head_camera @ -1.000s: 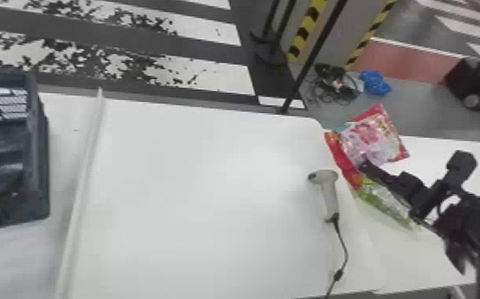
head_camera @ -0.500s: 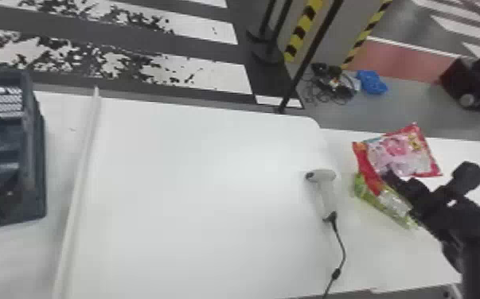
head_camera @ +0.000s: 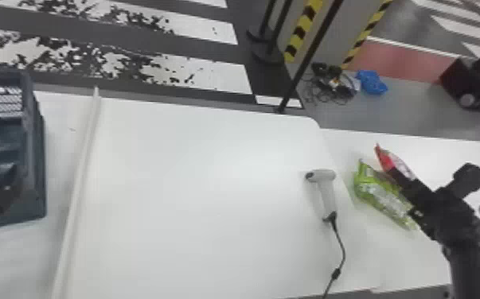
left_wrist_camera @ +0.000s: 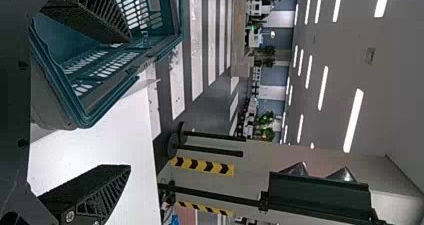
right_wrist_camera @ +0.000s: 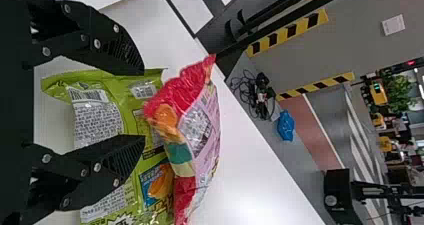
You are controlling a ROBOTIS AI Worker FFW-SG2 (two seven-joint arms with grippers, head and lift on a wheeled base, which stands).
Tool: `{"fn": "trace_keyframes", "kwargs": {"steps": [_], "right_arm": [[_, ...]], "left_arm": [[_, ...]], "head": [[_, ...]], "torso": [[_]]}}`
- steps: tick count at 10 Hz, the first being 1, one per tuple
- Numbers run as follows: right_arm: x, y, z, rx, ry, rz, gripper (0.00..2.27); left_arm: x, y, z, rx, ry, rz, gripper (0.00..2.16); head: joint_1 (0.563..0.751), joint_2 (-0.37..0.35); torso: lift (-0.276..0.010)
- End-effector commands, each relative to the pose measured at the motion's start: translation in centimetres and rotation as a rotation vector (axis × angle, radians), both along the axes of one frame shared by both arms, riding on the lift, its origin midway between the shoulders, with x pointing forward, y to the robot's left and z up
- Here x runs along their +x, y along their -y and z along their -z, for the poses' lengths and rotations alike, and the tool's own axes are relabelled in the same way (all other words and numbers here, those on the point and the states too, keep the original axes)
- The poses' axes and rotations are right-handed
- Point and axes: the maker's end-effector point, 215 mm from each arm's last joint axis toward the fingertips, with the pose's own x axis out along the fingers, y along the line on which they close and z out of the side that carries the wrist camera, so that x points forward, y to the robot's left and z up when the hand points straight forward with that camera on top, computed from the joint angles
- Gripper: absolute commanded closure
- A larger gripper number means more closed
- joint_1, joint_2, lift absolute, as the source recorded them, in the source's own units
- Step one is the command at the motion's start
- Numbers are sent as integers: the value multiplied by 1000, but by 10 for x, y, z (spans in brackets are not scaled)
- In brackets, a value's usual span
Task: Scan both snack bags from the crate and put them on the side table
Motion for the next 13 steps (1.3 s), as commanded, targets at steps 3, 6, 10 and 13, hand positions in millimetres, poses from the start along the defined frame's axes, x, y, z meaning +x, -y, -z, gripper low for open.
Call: {"fn": "trace_keyframes", "kwargs": {"steps": [3, 6, 10, 13], "right_arm": [[12, -86, -76, -176, 184, -127, 56], [22, -242, -97, -294, 250, -334, 36], [17, -385, -85, -404, 303, -472, 33], [-13, -448, -92, -448, 380, -487, 33]], "left_arm": [[4, 4, -6, -11, 3, -50, 100], [3, 15, -4, -22, -3, -85, 100], [-7, 31, 4, -2, -16, -126, 100], [-9, 46, 4, 3, -6, -127, 100]], "head": [[695, -350], [695, -350], [695, -194], [695, -112]], "torso": [[-87], [-87], [-87], [-87]]}}
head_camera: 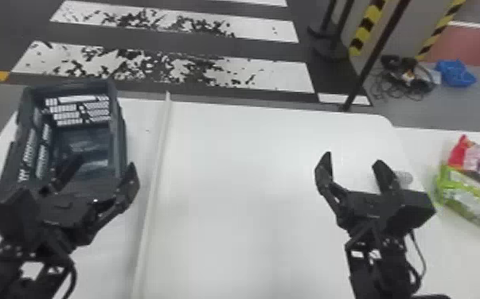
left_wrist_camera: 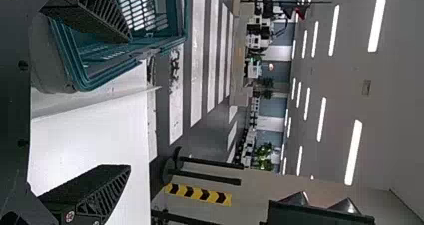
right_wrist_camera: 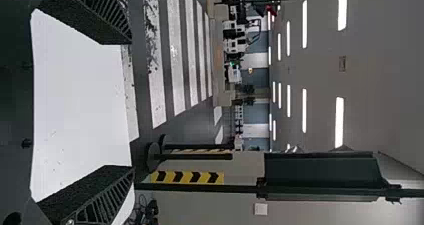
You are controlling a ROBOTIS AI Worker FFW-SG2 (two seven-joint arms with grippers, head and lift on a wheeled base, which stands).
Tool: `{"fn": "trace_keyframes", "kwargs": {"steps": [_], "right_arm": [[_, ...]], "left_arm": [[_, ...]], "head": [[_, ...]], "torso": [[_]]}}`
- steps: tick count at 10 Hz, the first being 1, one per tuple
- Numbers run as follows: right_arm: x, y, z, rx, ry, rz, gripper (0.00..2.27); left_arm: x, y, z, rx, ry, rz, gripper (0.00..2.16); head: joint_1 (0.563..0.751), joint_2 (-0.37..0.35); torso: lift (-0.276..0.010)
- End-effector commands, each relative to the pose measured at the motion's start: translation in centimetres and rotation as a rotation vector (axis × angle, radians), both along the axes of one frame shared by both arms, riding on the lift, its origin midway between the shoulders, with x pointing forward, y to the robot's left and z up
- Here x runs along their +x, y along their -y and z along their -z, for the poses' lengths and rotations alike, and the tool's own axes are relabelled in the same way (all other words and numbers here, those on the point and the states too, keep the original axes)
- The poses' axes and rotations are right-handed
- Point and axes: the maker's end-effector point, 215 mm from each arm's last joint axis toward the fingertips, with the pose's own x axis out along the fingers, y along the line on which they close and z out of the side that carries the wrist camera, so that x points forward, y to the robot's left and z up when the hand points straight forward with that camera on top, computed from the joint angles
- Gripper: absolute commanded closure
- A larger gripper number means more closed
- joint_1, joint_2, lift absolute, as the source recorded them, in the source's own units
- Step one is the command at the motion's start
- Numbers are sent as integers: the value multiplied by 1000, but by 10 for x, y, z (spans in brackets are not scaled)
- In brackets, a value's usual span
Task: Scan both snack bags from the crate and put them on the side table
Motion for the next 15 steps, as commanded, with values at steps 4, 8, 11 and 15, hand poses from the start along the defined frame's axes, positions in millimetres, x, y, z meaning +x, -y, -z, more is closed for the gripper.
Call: {"fn": "trace_keyframes", "kwargs": {"steps": [4, 8, 11, 15], "right_arm": [[-24, -27, 6, 1, 3, -35, 33], [-28, -26, 6, 0, 3, -34, 33], [-29, -26, 1, 1, 14, -33, 33], [-29, -27, 2, 3, 12, -33, 33]], "left_arm": [[-2, 6, -5, -4, 19, -4, 103], [-4, 8, -11, 2, 28, -3, 103], [-4, 8, -11, 6, 27, -5, 103], [-4, 7, -11, 8, 27, -5, 103]], "head": [[695, -63], [695, -65], [695, -67], [695, -66]], "torso": [[-87], [-87], [-87], [-87]]}}
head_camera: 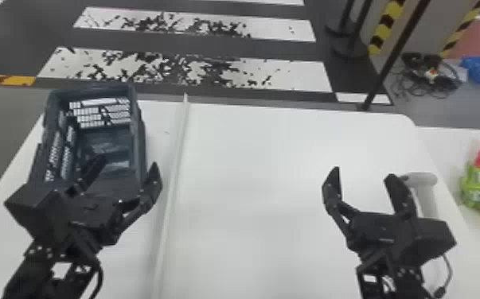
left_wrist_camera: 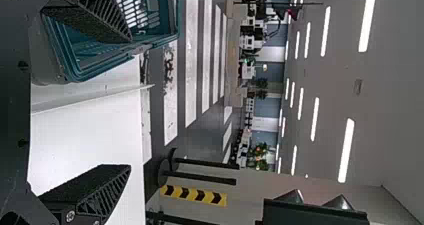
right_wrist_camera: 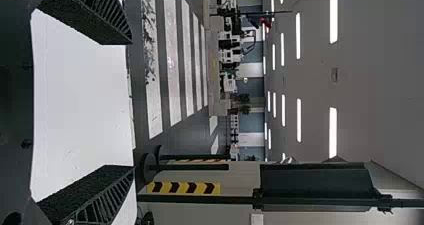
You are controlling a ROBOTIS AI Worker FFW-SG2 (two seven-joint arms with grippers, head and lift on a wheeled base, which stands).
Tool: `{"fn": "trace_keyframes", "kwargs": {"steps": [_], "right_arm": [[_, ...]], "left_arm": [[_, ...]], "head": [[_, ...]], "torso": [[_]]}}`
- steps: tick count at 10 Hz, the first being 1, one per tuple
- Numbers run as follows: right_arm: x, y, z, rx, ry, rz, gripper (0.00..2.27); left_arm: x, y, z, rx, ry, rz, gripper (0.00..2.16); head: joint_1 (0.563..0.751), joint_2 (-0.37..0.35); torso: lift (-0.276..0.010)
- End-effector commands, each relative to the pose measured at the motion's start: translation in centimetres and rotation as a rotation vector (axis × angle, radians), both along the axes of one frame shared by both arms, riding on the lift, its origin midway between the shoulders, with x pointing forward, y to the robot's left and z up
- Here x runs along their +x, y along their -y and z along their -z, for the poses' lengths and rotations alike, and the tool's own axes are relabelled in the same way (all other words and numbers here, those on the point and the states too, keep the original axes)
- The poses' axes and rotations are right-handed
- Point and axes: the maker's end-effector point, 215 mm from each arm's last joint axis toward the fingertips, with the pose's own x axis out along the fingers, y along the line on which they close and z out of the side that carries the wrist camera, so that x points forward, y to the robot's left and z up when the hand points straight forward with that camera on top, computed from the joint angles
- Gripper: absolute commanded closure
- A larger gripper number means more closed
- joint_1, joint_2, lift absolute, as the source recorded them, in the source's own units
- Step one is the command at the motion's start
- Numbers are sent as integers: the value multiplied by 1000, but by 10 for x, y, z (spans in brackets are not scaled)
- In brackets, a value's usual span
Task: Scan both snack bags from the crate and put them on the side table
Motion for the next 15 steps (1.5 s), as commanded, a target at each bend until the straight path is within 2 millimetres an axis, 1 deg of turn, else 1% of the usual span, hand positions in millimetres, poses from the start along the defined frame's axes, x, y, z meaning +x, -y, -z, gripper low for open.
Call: {"fn": "trace_keyframes", "kwargs": {"steps": [1, 15], "right_arm": [[0, 0, 0, 1, 0, 0, 33], [-1, -2, 1, 3, -2, -2, 33]], "left_arm": [[0, 0, 1, 0, -1, -1, 103], [-2, 0, 2, 3, -5, 3, 103]], "head": [[695, -66], [695, -64]], "torso": [[-87], [-87]]}}
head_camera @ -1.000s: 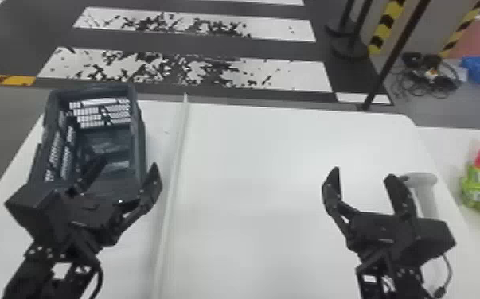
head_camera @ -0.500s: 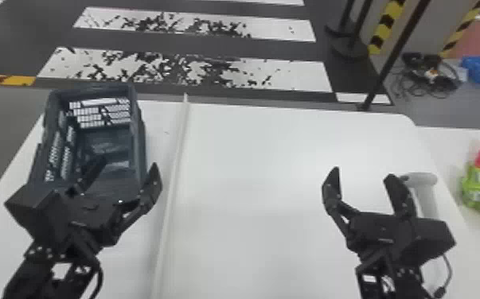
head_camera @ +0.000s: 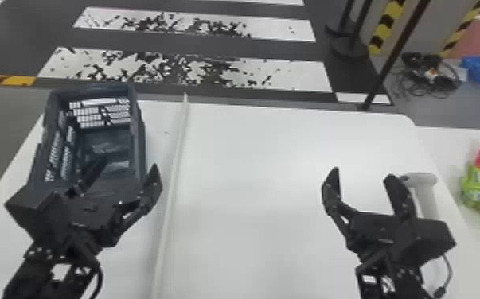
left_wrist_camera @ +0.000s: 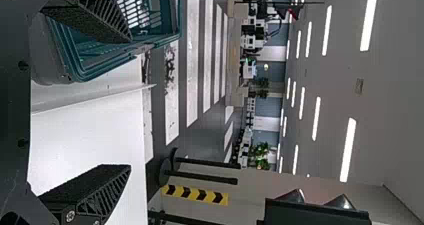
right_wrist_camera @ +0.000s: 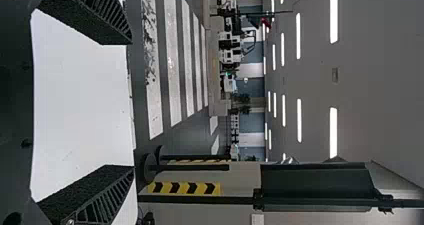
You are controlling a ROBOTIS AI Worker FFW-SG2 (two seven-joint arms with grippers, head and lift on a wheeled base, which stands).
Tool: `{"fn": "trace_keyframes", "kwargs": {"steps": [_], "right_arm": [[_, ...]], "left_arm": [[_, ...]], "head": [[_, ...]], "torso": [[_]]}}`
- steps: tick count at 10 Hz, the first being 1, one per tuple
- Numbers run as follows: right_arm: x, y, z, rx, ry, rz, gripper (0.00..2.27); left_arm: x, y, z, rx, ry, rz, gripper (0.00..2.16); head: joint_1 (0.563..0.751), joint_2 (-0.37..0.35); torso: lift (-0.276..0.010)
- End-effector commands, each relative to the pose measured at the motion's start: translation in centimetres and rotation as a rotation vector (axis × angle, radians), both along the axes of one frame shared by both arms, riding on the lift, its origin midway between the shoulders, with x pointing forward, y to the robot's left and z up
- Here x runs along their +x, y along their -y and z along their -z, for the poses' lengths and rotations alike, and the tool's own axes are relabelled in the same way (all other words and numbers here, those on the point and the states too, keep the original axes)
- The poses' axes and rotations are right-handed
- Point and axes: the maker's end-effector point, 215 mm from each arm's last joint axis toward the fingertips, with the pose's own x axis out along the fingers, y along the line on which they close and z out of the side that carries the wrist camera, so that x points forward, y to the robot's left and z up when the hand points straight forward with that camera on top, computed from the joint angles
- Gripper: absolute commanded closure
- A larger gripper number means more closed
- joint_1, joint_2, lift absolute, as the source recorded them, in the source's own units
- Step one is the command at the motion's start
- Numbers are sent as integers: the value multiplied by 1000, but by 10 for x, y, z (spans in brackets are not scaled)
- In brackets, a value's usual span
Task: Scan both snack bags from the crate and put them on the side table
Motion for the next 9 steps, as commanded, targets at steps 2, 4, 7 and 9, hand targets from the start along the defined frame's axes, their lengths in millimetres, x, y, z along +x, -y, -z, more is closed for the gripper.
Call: {"fn": "trace_keyframes", "kwargs": {"steps": [2, 4, 7, 9], "right_arm": [[0, 0, 0, 0, 0, 0, 33], [1, -1, -1, 1, 3, -1, 33], [1, -2, -1, 2, 3, -3, 33], [0, -2, 0, 2, 1, -3, 33]], "left_arm": [[0, 0, 0, 0, 0, 0, 103], [0, 0, 0, 0, 0, 0, 103], [0, 0, 0, 0, 0, 0, 103], [0, 0, 0, 0, 0, 0, 103]], "head": [[695, -63], [695, -63], [695, -61], [695, -61]], "torso": [[-87], [-87], [-87], [-87]]}}
